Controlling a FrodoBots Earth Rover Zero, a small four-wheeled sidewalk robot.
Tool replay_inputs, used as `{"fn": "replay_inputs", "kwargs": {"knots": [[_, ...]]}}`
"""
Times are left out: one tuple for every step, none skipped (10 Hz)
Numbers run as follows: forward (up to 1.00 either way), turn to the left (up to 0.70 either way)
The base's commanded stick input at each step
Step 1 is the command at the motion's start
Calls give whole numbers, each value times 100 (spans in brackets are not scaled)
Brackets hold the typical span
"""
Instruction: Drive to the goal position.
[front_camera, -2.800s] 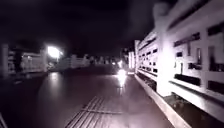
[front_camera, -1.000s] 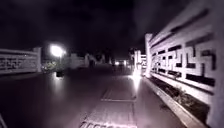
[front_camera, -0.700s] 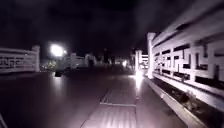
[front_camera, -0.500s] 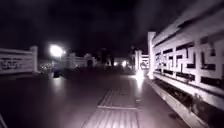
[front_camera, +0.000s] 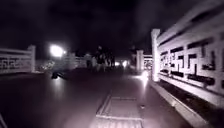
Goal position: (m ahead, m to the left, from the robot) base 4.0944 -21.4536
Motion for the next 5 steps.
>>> {"fn": "replay_inputs", "kwargs": {"knots": [[45,0],[45,0],[45,0],[45,0],[45,0]]}}
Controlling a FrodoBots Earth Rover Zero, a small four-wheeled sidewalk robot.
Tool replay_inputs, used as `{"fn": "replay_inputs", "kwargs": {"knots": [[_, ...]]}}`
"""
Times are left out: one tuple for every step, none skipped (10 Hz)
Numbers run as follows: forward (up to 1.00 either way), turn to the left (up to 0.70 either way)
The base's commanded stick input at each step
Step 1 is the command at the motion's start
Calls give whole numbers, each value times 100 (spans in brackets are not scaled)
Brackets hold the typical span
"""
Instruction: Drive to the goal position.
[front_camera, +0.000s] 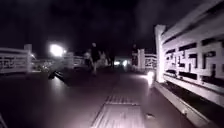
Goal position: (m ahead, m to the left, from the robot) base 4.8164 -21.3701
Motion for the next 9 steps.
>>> {"fn": "replay_inputs", "kwargs": {"knots": [[45,0],[45,-14],[45,-27],[45,-27],[45,-21],[45,-8],[45,0],[45,0],[45,0]]}}
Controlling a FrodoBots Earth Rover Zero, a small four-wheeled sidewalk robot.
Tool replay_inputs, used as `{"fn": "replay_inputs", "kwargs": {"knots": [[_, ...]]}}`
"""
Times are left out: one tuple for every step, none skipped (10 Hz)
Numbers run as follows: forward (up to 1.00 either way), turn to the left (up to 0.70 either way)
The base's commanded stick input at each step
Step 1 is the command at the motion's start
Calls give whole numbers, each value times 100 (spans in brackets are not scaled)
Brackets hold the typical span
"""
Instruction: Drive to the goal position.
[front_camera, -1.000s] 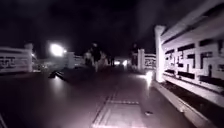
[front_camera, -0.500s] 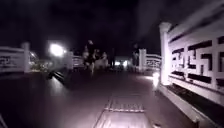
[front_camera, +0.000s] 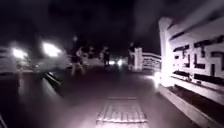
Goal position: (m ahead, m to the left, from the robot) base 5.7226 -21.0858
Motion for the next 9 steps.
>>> {"fn": "replay_inputs", "kwargs": {"knots": [[45,0],[45,0],[45,0],[45,0],[45,0],[45,0],[45,0],[45,0],[45,0]]}}
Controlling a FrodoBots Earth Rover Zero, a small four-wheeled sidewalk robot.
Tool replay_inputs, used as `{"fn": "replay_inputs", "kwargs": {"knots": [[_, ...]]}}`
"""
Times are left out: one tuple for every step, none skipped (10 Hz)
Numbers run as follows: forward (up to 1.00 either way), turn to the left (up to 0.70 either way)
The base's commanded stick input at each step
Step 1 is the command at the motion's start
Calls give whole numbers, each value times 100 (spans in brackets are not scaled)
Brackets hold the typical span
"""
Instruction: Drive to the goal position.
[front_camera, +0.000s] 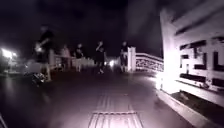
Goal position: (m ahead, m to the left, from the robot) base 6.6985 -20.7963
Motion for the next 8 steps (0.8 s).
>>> {"fn": "replay_inputs", "kwargs": {"knots": [[45,0],[45,0],[45,0],[45,0],[45,0],[45,0],[45,0],[45,0]]}}
